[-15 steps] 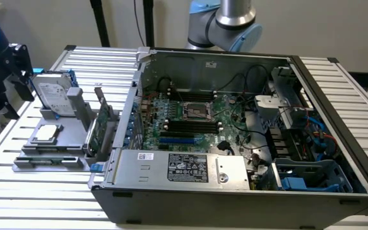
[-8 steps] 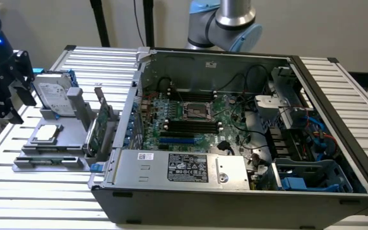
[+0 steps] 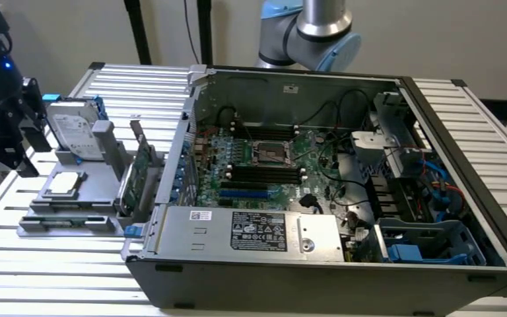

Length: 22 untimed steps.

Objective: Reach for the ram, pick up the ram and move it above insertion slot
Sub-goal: 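Pick up the ram and move it above insertion slot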

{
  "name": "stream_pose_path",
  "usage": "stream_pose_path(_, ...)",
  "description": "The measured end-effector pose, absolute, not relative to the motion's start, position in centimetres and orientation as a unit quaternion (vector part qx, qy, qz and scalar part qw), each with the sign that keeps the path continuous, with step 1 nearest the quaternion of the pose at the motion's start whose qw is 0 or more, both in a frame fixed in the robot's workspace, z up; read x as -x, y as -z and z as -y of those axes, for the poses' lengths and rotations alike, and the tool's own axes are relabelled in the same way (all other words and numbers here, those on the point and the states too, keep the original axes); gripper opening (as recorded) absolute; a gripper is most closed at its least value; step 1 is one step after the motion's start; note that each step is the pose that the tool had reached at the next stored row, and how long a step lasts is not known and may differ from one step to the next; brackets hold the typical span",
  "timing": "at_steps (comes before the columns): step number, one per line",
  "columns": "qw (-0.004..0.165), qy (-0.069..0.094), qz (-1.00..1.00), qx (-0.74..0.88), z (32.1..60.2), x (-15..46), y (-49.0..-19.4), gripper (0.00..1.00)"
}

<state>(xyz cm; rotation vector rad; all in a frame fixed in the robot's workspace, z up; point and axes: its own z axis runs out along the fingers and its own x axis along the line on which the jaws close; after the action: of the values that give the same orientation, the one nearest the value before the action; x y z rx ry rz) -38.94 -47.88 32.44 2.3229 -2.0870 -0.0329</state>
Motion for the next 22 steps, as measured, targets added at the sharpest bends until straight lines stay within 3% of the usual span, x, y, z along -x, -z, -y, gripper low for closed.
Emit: stream_pose_path(22, 0.008, 0.011, 0.654, -0.756, 49.6, 39.0, -28.4, 0.54)
